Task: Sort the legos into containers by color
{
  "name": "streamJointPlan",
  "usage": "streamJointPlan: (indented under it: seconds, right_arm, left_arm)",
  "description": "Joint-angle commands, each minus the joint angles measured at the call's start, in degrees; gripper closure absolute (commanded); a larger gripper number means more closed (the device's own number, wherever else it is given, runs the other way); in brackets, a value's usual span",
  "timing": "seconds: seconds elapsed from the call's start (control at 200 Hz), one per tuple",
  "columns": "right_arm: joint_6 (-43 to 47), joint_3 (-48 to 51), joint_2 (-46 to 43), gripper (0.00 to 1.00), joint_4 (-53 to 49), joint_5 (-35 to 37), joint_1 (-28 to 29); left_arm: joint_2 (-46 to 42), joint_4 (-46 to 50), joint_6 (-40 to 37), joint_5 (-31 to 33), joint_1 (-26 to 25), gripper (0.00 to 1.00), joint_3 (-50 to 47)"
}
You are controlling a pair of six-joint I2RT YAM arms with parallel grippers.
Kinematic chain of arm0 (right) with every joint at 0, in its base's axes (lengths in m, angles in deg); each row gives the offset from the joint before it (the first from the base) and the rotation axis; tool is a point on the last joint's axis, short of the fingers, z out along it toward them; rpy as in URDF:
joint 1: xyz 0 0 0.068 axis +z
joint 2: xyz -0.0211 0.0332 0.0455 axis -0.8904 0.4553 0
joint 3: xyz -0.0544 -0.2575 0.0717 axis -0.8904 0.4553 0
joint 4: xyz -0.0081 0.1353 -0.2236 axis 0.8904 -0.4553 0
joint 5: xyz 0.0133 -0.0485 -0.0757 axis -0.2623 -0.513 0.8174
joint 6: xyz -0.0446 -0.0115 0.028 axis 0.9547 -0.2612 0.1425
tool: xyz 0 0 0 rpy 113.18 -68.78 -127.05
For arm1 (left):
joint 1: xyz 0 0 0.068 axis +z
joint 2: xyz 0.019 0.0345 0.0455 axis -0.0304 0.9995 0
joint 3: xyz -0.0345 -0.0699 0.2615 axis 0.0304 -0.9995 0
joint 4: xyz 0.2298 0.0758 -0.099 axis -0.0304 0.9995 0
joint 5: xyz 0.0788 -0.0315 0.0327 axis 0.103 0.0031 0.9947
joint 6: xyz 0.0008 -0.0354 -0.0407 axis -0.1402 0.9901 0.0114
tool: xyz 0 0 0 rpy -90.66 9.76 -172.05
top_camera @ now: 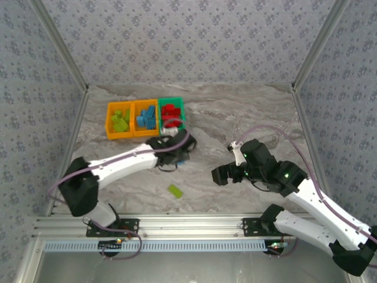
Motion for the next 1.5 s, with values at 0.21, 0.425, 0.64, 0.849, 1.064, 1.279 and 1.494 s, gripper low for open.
streamJointPlan:
  seconds: [0.21, 0.425, 0.64, 0.849, 1.064, 1.279, 1.494]
  right_arm:
    - [-2.38, -0.87, 0.37, 0.0, 0.4, 1.52, 0.29]
    - [-3.08, -1.42, -1.11, 0.0, -2.02, 2.36, 0.55]
    - [-4.17, -0.96, -2.87, 0.0, -2.78, 3.18, 0.73]
    - [-4.57, -0.52, -2.12, 0.0, -0.96, 3.28, 0.8]
    - [-4.83, -0.07, 0.14, 0.0, 1.7, 3.84, 0.86]
    - [-4.3, -0.26, 2.32, 0.0, 3.72, 4.99, 0.77]
    - [-3.16, -1.35, 6.62, 0.0, 4.52, 6.49, 0.3]
  left_arm:
    - [10.1, -7.86, -27.6, 1.83, 22.51, 0.84, 14.53]
    - [24.7, -3.38, -28.47, -2.42, 31.72, 0.8, 28.71]
    - [26.79, -4.58, -30.19, -5.47, 34.59, 0.49, 30.63]
    - [14.58, -5.29, -29.78, -9.06, 33.21, 0.4, 24.18]
    - [-9.16, -5.35, -24.92, -7.09, 21.77, 0.4, 6.76]
    - [-25.81, 0.85, -3.12, 0.04, 0.0, 0.42, -11.61]
    - [-20.6, 4.21, 25.31, -1.71, -18.37, 0.37, -18.75]
